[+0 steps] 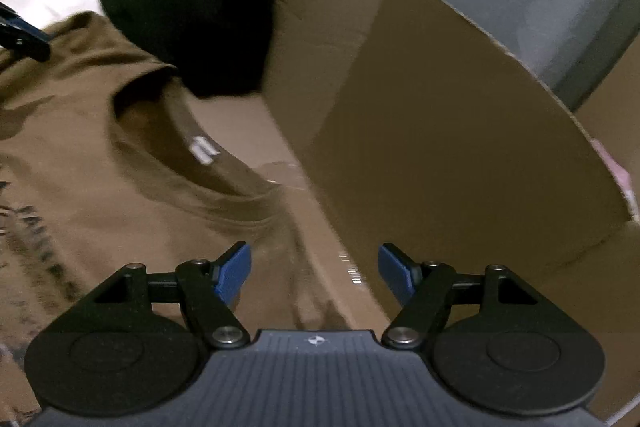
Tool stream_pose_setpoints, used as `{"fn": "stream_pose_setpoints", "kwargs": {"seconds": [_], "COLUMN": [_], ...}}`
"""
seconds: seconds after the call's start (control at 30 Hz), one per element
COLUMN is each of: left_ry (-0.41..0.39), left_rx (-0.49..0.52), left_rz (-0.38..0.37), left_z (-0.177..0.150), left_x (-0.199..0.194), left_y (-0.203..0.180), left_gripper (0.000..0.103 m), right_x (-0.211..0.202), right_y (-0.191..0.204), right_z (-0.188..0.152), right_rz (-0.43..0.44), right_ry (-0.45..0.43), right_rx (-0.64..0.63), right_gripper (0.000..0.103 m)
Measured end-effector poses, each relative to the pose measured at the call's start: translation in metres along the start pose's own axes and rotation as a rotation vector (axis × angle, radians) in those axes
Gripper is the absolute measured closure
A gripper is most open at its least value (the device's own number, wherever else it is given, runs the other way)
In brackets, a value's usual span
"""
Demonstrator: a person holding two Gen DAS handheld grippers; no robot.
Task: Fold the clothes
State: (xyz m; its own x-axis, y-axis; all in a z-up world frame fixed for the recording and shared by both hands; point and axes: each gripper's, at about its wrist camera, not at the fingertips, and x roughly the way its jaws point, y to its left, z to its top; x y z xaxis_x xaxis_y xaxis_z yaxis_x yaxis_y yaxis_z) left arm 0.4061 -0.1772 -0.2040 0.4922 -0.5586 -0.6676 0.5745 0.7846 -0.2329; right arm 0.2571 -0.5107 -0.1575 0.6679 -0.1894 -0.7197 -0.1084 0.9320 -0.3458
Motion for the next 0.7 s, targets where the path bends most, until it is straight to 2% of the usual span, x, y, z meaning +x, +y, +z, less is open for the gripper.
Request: {"fn": "stream_pose_setpoints", "kwargs": {"seconds": [0.3, 0.43, 0.6, 0.7], "left_ry": [0.001, -0.001, 0.004, 0.038], "left_rx": [-0.015, -0.019, -0.099, -0.119], "left_rz": [-0.006, 0.014, 0.029, 0.031], "left_z": [-0.018, -0.022, -0.028, -0.038], "left_x": [-0.034, -0.057, -0.08, -0.09], "left_y": [0.027, 0.044, 0.068, 0.077], "left_gripper": [0.05, 0.049, 0.047, 0.047], "right_x": [-0.006, -0.015, -0.036, -0.047], "right_y": [0.024, 0.042, 0.064, 0.07], "right_z": [-0.004, -0.005, -0.007, -0.006], "right_rz": [0.075, 0.09, 0.106, 0.115], "right_ry": [0.002, -0.006, -0.004, -0.007], "right_rx": [0.017, 0.029, 0.019, 0.02], "right_gripper": [0.031, 0.031, 0.031, 0.031]}}
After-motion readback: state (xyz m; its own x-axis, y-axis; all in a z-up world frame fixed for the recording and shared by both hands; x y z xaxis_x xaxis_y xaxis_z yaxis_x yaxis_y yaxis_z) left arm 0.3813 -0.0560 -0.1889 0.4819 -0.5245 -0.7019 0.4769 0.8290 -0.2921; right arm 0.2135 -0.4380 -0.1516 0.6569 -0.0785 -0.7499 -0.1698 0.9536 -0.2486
